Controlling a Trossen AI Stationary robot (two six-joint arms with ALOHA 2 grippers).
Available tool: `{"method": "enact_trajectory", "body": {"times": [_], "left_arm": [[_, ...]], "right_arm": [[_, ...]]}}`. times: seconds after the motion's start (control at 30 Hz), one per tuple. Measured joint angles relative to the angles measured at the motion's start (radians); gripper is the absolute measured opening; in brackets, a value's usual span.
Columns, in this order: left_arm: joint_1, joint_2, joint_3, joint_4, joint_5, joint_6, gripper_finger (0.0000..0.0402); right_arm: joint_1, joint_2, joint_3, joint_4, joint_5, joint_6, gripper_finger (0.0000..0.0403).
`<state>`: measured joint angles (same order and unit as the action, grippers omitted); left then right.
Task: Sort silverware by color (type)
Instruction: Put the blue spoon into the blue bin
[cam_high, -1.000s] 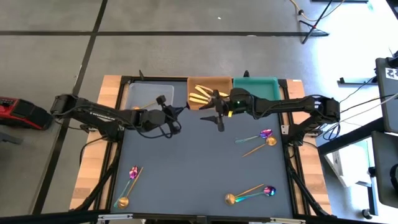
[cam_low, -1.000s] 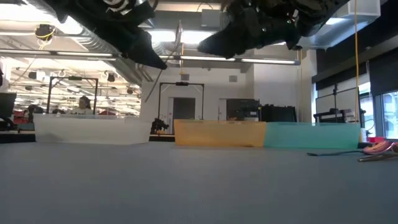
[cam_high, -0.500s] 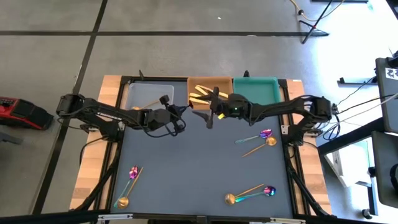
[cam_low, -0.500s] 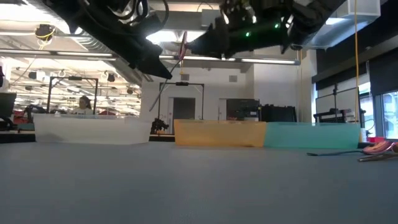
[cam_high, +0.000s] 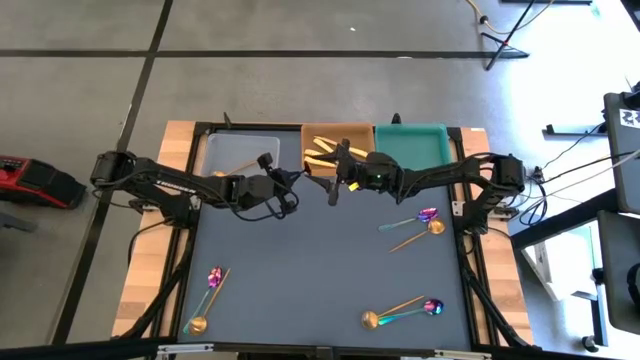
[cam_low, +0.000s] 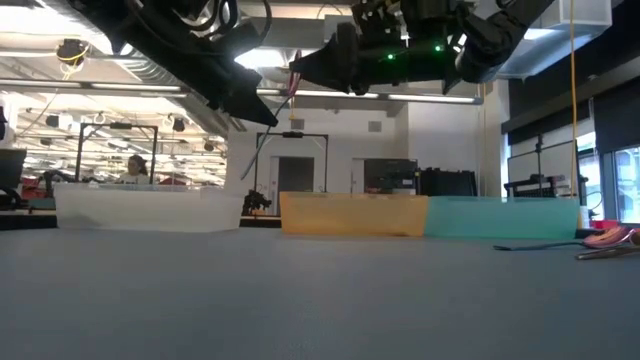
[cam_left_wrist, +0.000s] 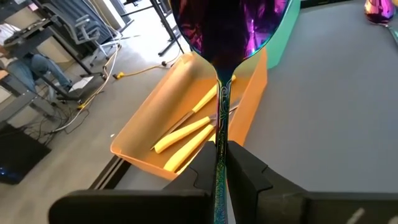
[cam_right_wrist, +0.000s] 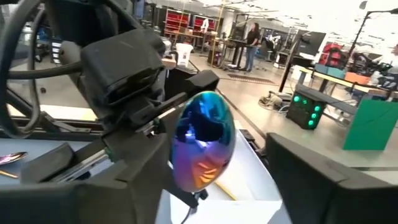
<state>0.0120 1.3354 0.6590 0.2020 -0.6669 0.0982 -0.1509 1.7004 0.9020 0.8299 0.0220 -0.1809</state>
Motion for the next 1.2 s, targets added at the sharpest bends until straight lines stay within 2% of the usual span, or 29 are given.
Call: {"method": "enact_trajectory", "body": {"times": [0.23,0.6,1.0,1.2], "left_arm": [[0.001,0.0,0.0,0.004,0.007,-0.015,0.0018],[-0.001,0.0,0.0,0.001,0.024,-0.014,0.0017],[0.0,0.0,0.0,0.0,0.056,-0.059,0.0021],[0.0,0.0,0.0,-0.022,0.051,-0.1,0.0062]], "right_arm": [[-0.006,0.0,0.0,-0.001,-0.007,-0.006,0.0141],[-0.007,0.006,0.0,0.005,-0.011,-0.062,0.0009],[-0.007,0.005,0.0,-0.004,-0.013,-0.151,0.0001],[-0.006,-0.045,0.0,-0.076,0.02,-0.207,0.0001]]}}
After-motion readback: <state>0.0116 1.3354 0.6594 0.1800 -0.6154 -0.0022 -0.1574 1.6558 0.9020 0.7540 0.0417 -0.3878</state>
